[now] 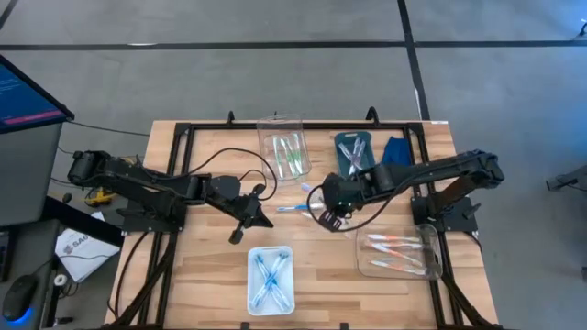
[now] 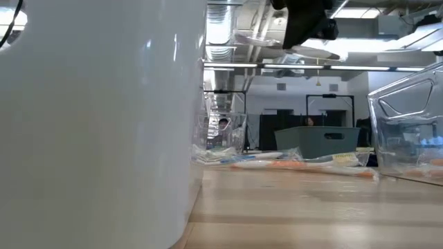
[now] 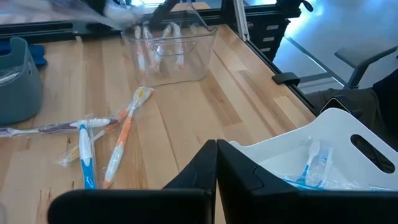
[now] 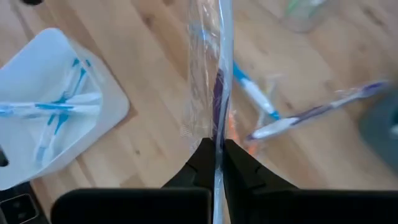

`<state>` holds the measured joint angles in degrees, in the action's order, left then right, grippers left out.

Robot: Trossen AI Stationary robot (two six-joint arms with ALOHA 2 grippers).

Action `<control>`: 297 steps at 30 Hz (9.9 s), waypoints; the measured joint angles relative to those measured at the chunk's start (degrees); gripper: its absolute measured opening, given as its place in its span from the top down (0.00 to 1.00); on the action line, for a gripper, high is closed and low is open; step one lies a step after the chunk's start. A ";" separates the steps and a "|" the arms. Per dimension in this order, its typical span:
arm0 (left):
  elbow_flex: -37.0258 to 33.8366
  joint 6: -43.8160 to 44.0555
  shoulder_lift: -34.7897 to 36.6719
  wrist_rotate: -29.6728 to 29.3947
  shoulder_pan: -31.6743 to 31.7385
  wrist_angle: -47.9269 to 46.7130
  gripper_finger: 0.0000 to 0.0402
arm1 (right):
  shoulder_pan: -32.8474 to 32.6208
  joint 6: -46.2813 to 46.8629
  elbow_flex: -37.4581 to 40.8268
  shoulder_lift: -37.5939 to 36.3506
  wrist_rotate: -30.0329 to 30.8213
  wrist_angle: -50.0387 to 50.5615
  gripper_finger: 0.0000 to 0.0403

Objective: Pick & Place Toothbrushes
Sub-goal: Put the purple toothbrush into the green bin, then put the blue toothbrush into the white bin

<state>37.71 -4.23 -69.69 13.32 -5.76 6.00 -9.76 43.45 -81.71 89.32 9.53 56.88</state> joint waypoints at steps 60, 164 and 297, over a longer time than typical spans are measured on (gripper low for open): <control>-2.69 -2.40 -0.02 -0.46 14.16 14.49 1.00 | 45.52 -33.46 14.12 -3.85 -2.99 -0.87 1.00; -2.82 -4.52 -0.26 -0.42 14.47 14.77 1.00 | 42.10 -36.56 9.03 2.50 -7.97 -4.84 0.35; 21.29 -8.59 -27.16 -22.67 -2.23 0.51 0.98 | -11.46 -43.86 16.48 -23.98 18.98 -36.03 0.35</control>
<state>59.00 -12.82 -96.85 -9.35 -7.99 6.51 -21.22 -0.40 -65.23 65.34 28.51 20.85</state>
